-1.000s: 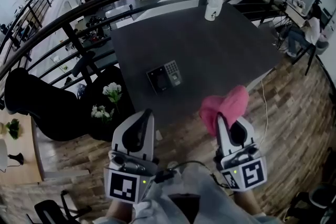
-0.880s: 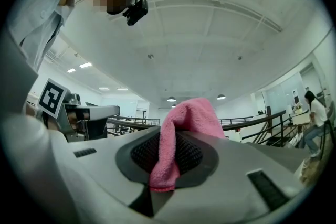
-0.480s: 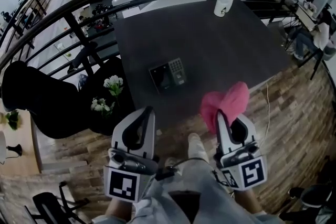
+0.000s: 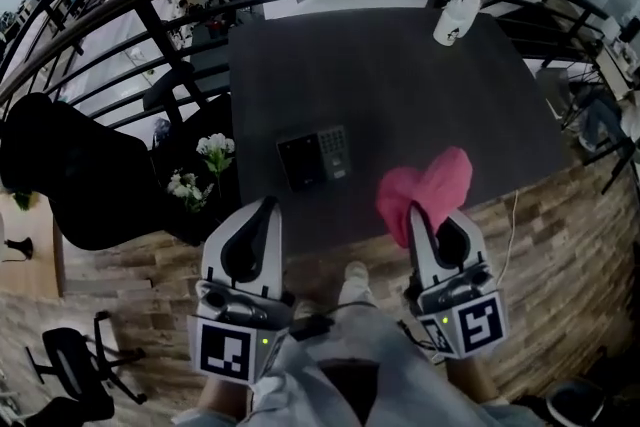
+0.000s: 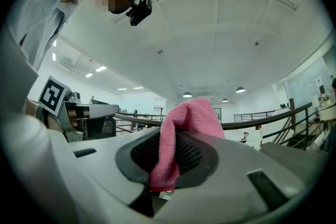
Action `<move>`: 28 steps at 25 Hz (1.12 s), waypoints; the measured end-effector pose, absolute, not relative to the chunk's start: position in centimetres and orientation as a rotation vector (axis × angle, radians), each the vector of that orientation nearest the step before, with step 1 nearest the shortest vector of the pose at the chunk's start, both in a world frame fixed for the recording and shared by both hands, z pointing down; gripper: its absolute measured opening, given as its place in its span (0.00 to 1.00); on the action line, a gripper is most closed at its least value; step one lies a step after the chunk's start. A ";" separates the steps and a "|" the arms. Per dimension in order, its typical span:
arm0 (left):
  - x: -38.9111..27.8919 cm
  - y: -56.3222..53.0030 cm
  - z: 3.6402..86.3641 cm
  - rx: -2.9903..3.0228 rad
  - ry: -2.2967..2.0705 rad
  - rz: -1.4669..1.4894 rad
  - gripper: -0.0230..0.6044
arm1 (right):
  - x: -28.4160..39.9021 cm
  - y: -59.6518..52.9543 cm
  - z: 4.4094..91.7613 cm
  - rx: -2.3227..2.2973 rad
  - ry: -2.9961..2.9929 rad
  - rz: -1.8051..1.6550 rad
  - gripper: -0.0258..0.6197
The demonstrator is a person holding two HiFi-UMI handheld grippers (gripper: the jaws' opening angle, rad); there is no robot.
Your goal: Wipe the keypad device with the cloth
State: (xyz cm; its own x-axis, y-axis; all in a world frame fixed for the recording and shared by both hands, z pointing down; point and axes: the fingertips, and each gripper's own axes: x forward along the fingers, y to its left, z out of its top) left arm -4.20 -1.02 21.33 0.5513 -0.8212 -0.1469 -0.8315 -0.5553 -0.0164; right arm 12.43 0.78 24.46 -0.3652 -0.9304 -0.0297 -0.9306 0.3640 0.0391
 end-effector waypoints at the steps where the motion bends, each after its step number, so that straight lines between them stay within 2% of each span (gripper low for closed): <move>1: -3.9 -1.3 21.3 -2.676 1.465 0.185 0.05 | 12.9 0.1 24.5 -1.745 2.608 0.073 0.13; 16: 0.8 -3.2 22.2 -2.499 1.830 0.160 0.05 | 17.6 -6.5 29.6 -1.452 2.892 -0.014 0.13; 28: -0.7 -3.7 24.1 -2.425 1.938 0.066 0.05 | 16.3 -10.1 36.7 -1.409 3.019 -0.182 0.13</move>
State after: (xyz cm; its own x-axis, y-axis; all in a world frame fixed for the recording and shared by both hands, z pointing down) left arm -0.69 -3.71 24.06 0.2200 -0.9739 -0.0560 -0.9754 -0.2203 -0.0018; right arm 16.28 -10.06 36.66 -0.6280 -0.7462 0.2210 -0.7674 0.6410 -0.0162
